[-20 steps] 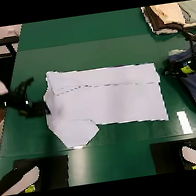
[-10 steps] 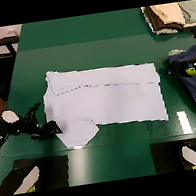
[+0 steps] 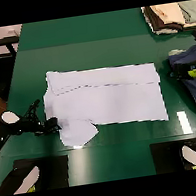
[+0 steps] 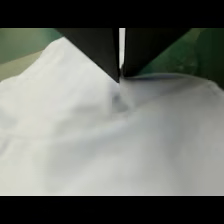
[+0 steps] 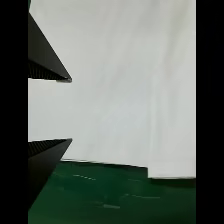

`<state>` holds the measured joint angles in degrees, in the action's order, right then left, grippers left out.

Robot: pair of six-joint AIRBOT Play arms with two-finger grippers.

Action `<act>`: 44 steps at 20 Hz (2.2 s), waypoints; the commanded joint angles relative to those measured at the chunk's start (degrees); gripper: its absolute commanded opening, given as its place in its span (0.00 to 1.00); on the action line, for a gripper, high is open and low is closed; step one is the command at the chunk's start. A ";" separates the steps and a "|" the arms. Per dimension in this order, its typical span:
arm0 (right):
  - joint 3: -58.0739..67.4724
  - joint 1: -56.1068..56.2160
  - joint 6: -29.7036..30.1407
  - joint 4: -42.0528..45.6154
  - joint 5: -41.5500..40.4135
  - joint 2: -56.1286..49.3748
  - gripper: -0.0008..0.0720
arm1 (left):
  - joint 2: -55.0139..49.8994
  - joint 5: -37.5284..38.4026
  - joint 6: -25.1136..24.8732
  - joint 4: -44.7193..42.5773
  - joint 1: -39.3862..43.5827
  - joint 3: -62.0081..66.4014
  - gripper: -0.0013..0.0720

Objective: Fold the shirts.

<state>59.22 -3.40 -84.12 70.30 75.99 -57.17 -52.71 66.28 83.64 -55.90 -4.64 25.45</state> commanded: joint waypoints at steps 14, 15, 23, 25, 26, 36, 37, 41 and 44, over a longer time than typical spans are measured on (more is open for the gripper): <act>-33.07 -18.86 7.10 -12.00 -2.80 -5.35 0.60 | 9.55 4.87 -1.42 1.42 -0.02 2.78 0.05; -33.00 -16.92 7.10 -12.28 -4.17 -5.95 0.55 | 9.55 4.87 -1.44 1.42 -0.02 2.78 0.05; -23.87 -7.34 6.03 -1.60 4.70 -3.26 0.03 | 14.27 17.31 0.35 -8.48 -0.02 8.72 0.05; -20.96 -6.21 5.49 2.34 10.03 1.40 0.03 | 17.38 21.55 2.25 -7.96 -0.02 9.53 0.05; -19.71 -5.79 4.46 4.92 12.72 4.13 0.03 | 17.62 24.79 3.78 -7.45 -0.02 10.16 0.05; -3.82 -4.24 1.05 1.31 4.39 -1.92 0.03 | 4.57 6.01 -0.79 -5.46 -0.02 18.58 0.05; -1.42 -2.71 1.05 1.29 2.97 -5.53 0.03 | 0.87 4.04 -2.49 -4.87 -0.02 20.28 0.05; 8.00 3.19 1.03 1.05 -1.16 -19.30 0.03 | -14.45 -2.54 -7.72 -2.40 -0.02 28.70 0.05; 14.08 4.35 1.05 -2.49 -2.86 -27.30 0.03 | -22.71 -7.28 -7.67 -1.90 -0.02 33.81 0.06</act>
<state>67.59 -0.75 -83.05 70.70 75.83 -76.93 -67.55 64.69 77.80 -59.00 -4.60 54.63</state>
